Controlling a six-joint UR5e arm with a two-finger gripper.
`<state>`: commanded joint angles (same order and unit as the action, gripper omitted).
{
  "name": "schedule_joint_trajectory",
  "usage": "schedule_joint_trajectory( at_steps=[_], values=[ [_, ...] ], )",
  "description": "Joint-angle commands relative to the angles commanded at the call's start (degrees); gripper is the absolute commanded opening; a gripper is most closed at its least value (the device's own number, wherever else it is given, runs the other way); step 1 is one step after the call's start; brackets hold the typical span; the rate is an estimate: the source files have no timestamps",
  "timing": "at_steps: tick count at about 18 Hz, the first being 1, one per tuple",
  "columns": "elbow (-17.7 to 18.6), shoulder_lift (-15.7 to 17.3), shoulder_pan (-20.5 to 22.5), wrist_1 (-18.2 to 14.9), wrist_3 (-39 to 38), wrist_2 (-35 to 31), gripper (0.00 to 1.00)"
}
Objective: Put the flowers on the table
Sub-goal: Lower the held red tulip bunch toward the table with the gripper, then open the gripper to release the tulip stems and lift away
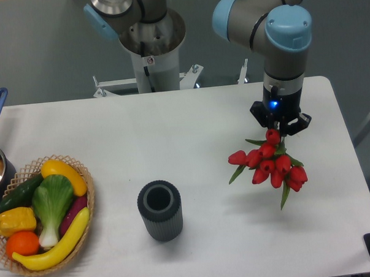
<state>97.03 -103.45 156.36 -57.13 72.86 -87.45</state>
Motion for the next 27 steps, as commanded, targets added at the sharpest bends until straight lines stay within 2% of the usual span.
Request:
schedule_joint_trajectory(
  at_steps=[5,9,15,18,21,22,23,24,27],
  values=[
    [0.35,-0.88,-0.18,0.18,-0.27,-0.09,0.00],
    [0.53,-3.60,-1.67,0.62,-0.62,-1.05,0.00],
    [0.79,-6.94,-3.69,0.70,-0.62,-1.67,0.08],
    [0.79,-7.56,-4.22,0.70,-0.53,-1.58,0.20],
    [0.79,-7.74,-4.22,0.79,-0.53,-1.58,0.40],
    [0.79,-7.74,-4.22,0.79,-0.53,-1.58,0.52],
    [0.79,-7.74,-4.22,0.97,-0.53,-1.58,0.81],
    [0.79,-7.74,-4.22,1.14,-0.62,-1.58,1.00],
    [0.70,-7.30,-4.13,1.32,-0.44,-1.49,1.00]
  ],
)
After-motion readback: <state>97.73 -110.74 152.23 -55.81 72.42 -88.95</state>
